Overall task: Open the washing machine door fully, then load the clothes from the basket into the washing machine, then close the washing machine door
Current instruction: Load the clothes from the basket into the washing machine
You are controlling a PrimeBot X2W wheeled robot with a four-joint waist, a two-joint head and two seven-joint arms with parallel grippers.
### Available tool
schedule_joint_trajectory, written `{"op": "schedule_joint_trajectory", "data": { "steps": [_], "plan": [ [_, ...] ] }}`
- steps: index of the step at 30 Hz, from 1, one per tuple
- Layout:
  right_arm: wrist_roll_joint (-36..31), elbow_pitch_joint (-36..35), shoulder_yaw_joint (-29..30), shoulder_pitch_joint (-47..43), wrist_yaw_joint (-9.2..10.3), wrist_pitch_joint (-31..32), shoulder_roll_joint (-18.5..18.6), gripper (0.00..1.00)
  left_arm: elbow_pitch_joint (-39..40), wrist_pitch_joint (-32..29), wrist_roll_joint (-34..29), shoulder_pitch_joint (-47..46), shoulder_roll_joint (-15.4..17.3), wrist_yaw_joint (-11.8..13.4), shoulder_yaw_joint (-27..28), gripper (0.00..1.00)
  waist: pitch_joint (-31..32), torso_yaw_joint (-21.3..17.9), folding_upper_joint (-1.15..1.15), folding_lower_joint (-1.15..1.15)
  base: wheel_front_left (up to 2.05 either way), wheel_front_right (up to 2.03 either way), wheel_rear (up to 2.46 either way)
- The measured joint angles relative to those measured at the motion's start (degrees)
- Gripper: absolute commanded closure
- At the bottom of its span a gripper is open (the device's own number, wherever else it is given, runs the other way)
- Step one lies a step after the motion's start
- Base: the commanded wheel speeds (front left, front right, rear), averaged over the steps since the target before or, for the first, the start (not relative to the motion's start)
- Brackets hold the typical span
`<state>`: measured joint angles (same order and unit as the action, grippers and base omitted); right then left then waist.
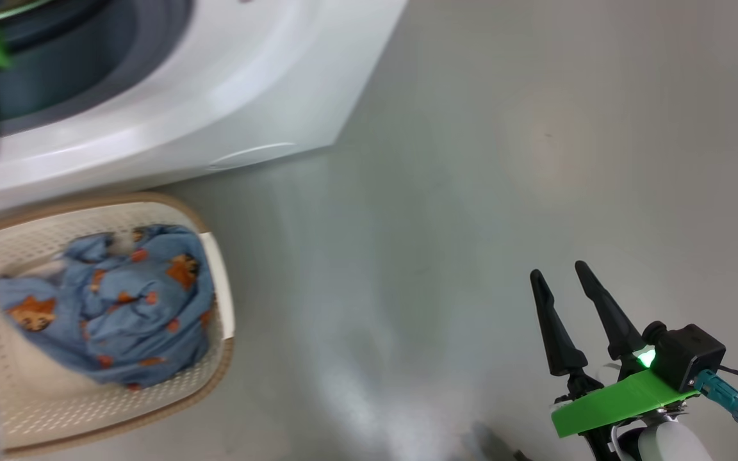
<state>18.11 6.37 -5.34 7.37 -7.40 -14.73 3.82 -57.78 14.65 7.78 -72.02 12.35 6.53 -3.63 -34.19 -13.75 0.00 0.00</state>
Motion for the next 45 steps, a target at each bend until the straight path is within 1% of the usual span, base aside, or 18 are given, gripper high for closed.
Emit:
{"op": "schedule_joint_trajectory", "data": {
  "steps": [1, 2, 4, 6, 10, 13, 18, 21, 25, 26, 27, 28, 32, 35, 40, 43, 45],
  "plan": [
    [0.33, 0.15, -0.18, -0.13, 0.00, 0.00, -0.07, 0.00, -2.65, 0.00, 0.01, -2.11, 1.85, -0.19, 0.18, 1.00, -0.53, -1.22, 0.00, 0.00, 0.00, 0.00, 0.00],
    [0.43, 0.27, -0.21, -0.15, 0.00, 0.00, -0.10, 0.00, -3.82, 0.01, 0.41, -3.08, 2.34, -0.25, 0.96, 1.00, -0.79, -1.82, 0.00, 0.00, 0.00, 0.00, 0.00],
    [0.70, 0.46, -0.18, -0.37, 0.00, 0.00, -0.13, 0.00, -5.99, -0.01, -0.04, -4.99, 3.54, -0.26, 0.38, 1.00, -1.34, -2.97, 0.00, 0.00, 0.00, 0.00, 0.00],
    [0.71, 0.65, -0.21, -0.65, 0.00, 0.00, -0.18, 0.00, -7.56, -0.02, 0.63, -7.07, 4.19, -0.32, 1.04, 1.00, -1.96, -3.98, 0.00, 0.00, 0.00, 0.00, 0.00],
    [1.42, 0.64, -0.49, -0.64, 0.00, 0.00, -0.37, 0.00, -8.64, -0.01, 0.45, -10.83, 5.69, -0.22, 0.99, 1.00, -3.38, -5.42, 0.00, 0.00, 0.00, 0.00, 0.00],
    [2.07, 0.65, -0.85, -0.64, 0.00, 0.00, -0.75, 0.00, -8.20, -0.01, 0.31, -13.27, 6.08, 0.31, 0.70, 1.00, -4.42, -6.09, 0.00, 0.00, 0.00, 0.00, 0.00],
    [2.25, 0.79, -1.34, -0.63, 0.00, 0.00, -1.07, 0.00, -7.08, 0.00, -0.05, -13.69, 6.66, 1.26, 0.64, 1.00, -4.88, -6.97, 0.00, 0.00, 0.00, 0.00, 0.00],
    [2.46, 0.94, -1.51, -0.63, 0.00, 0.00, -1.15, 0.00, -9.67, -0.20, -0.27, -13.69, 7.14, 1.26, -0.02, 1.00, -4.59, -7.19, 0.00, 0.00, 0.00, 0.00, 0.00],
    [2.85, 1.44, -1.65, -0.64, 0.00, 0.00, -1.23, 0.00, -13.63, -3.76, -0.59, -13.71, 6.95, 1.19, -1.10, 1.00, -4.03, -7.24, 0.00, 0.00, 0.00, 0.00, 0.00],
    [2.85, 1.62, -1.72, -0.64, 0.00, 0.00, -1.24, 0.00, -14.21, -4.50, -0.58, -13.71, 6.89, 1.19, -1.25, 0.71, -3.83, -7.26, 0.00, 0.00, 0.00, 0.00, 0.00],
    [2.96, 1.70, -1.75, -0.64, 0.00, 0.00, -1.29, 0.00, -14.51, -4.86, -0.54, -13.71, 6.81, 1.19, -1.23, 0.51, -3.62, -7.30, 0.00, 0.00, 0.00, 0.00, 0.00],
    [3.19, 1.72, -1.75, -0.64, 0.00, 0.00, -1.33, 0.00, -14.74, -5.16, -0.49, -13.74, 6.75, 1.19, -1.24, 0.00, -3.42, -7.36, 0.00, 0.00, 0.00, 0.00, 0.00],
    [3.26, 1.78, -1.63, -0.65, 0.00, 0.00, -1.38, 0.00, -15.69, -7.69, -0.43, -13.93, 6.34, 1.43, -1.68, 0.00, -2.71, -7.45, 0.00, 0.00, 0.00, 0.00, 0.00],
    [3.39, 2.12, -1.25, -0.71, 0.00, 0.00, -1.41, 0.00, -16.39, -10.05, -0.42, -13.91, 5.28, 2.81, -2.05, 0.00, -2.18, -6.98, 0.00, 0.00, 0.00, 0.00, 0.00],
    [3.67, 2.30, -0.96, -0.82, 0.00, 0.00, -1.43, 0.00, -16.64, -10.13, 0.27, -13.28, 3.19, 4.12, -2.03, 0.00, -0.81, -5.70, 0.00, 0.00, 0.00, 0.00, 0.00],
    [3.67, 2.40, -0.71, -0.82, 0.00, 0.00, -1.43, 0.00, -16.78, -9.32, 1.45, -11.84, 1.74, 5.19, -1.23, 0.00, 0.41, -4.80, 0.00, 0.00, 0.00, 0.00, 0.00],
    [3.65, 2.45, -0.38, -0.82, 0.00, 0.00, -1.43, 0.00, -16.80, -8.18, 2.63, -10.67, 0.59, 5.42, -0.65, 0.00, 1.22, -4.04, 0.00, 0.00, 0.00, 0.00, 0.00]
  ]
}}
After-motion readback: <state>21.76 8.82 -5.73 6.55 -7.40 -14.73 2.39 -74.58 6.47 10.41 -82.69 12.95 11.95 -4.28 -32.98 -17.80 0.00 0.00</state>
